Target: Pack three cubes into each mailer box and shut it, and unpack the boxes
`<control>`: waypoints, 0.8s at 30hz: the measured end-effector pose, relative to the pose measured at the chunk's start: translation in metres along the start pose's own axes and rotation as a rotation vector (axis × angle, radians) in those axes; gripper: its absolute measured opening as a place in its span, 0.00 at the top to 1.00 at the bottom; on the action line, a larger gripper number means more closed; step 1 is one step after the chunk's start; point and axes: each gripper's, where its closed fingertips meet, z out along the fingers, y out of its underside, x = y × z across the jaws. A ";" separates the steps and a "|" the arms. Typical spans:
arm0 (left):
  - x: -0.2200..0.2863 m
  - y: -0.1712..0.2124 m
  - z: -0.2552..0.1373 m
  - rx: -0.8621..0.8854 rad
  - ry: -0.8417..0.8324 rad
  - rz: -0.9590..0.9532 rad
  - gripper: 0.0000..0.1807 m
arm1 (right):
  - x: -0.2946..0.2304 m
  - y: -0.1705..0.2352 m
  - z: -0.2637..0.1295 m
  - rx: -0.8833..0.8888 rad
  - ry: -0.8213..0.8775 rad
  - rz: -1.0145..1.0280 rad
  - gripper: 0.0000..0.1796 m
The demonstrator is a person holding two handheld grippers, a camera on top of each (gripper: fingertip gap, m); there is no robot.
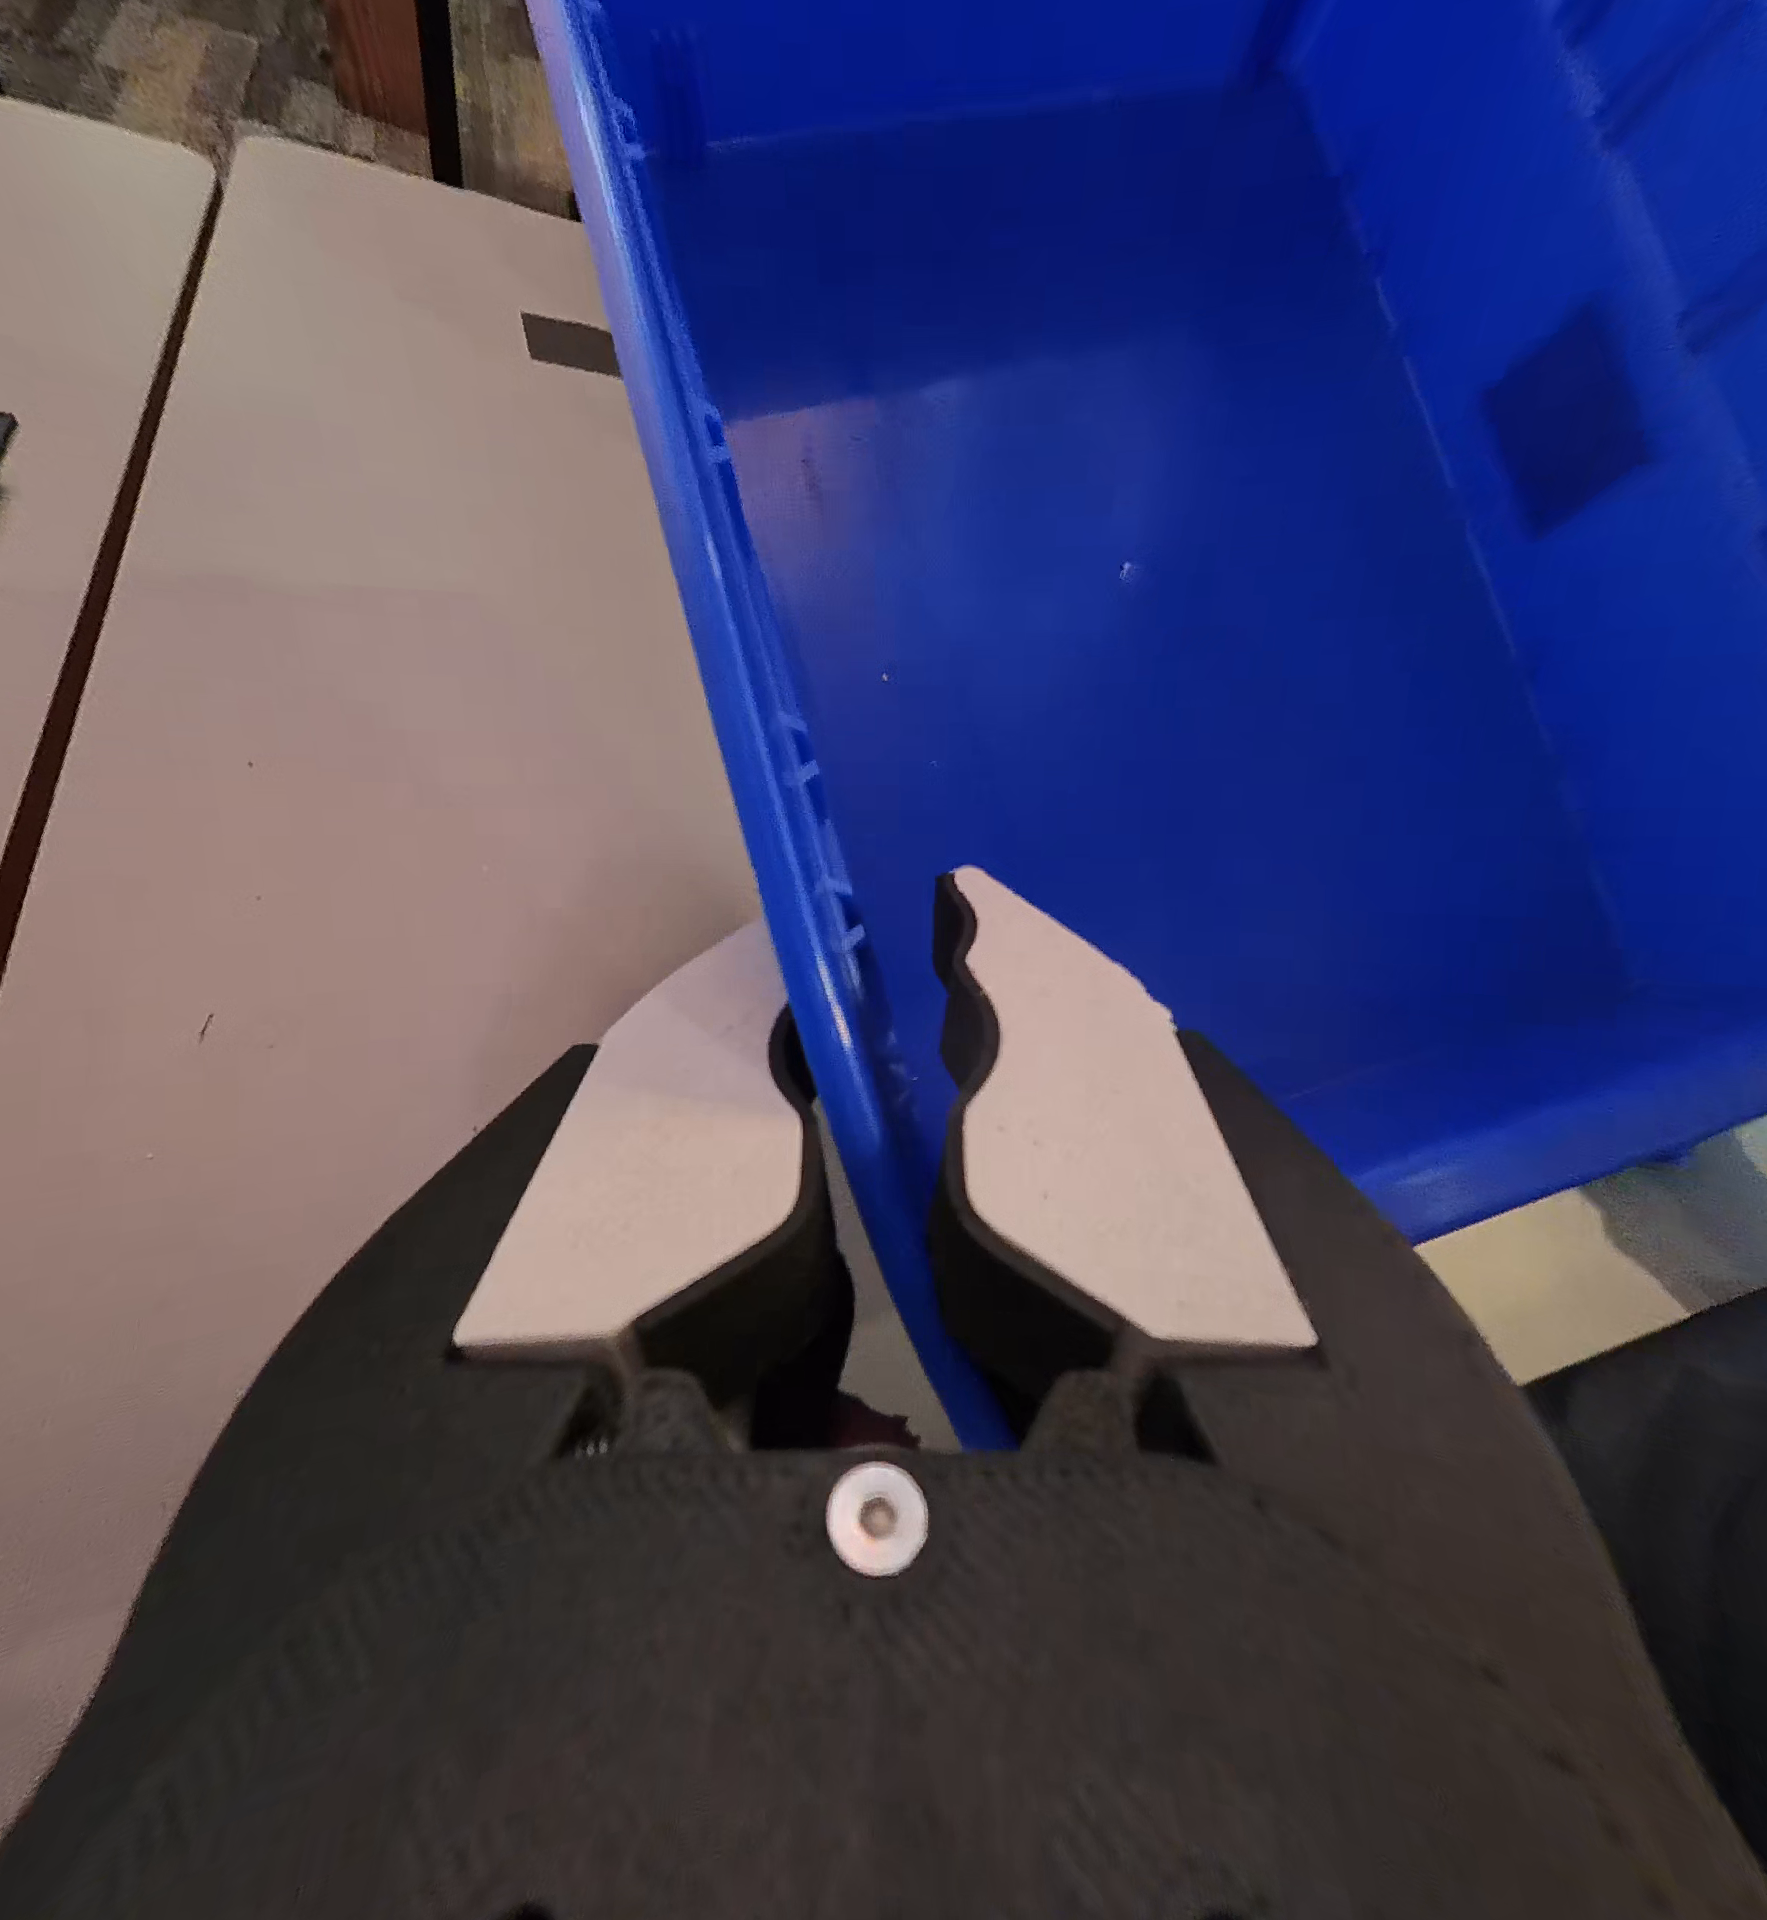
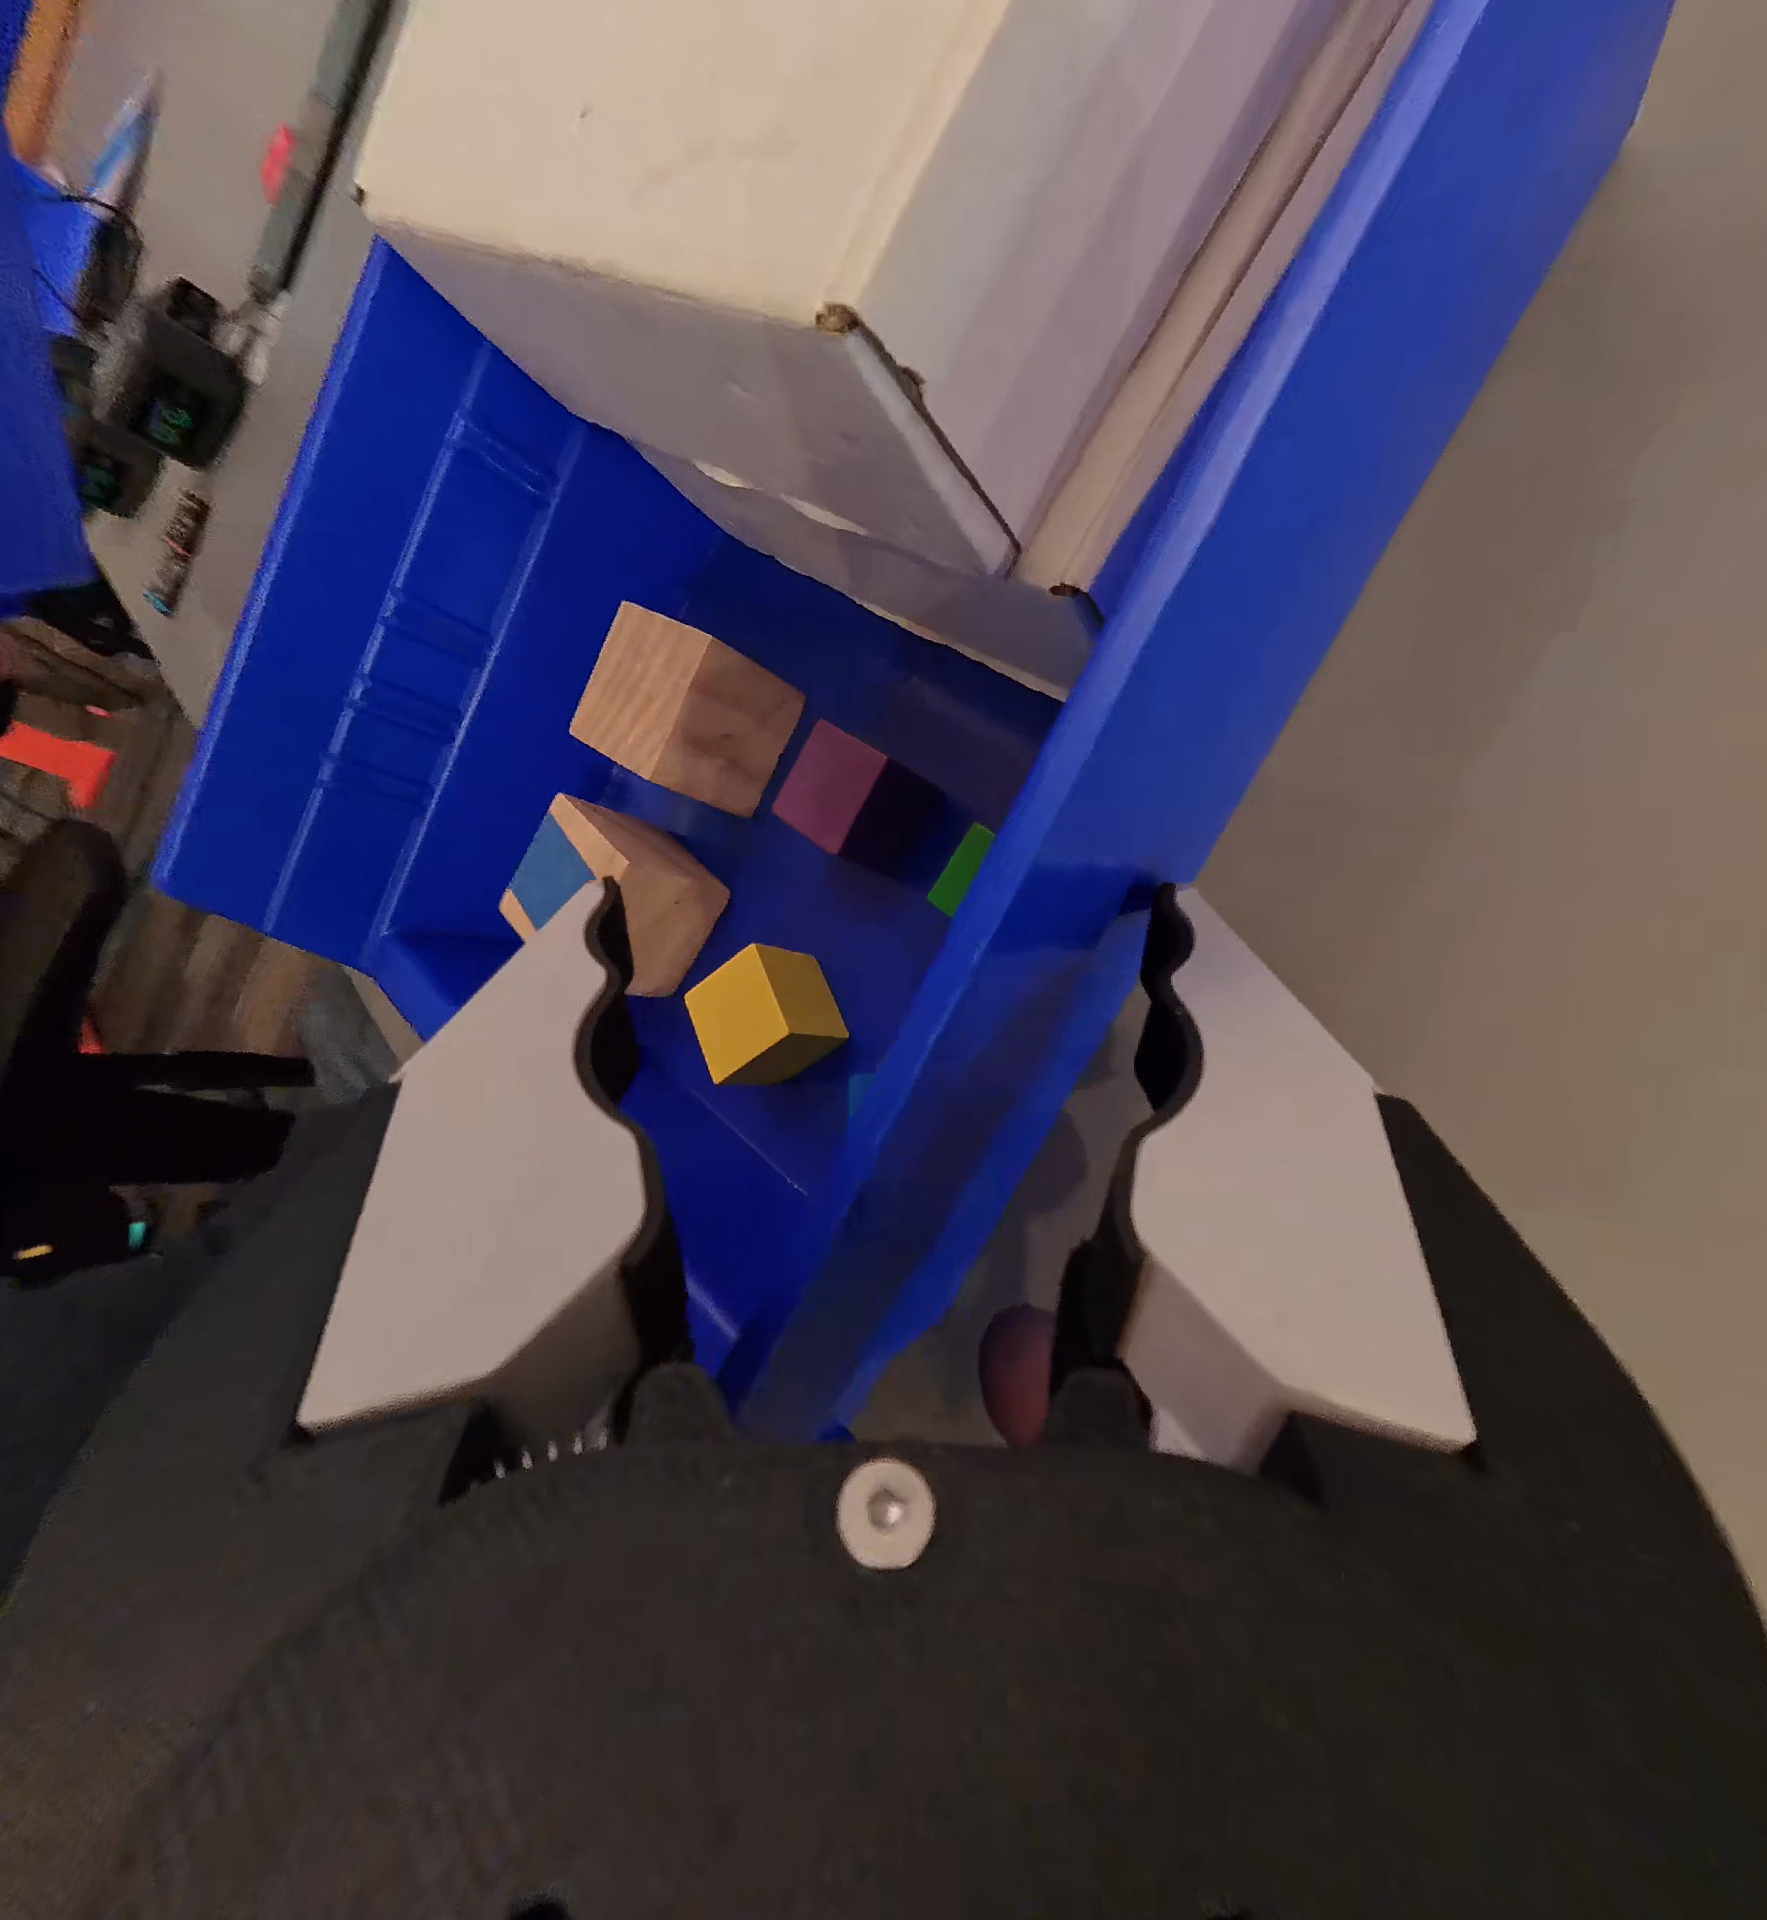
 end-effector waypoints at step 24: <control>0.077 -0.061 -0.032 0.135 0.010 0.131 0.89 | -0.093 -0.053 0.045 0.178 -0.137 -0.101 0.24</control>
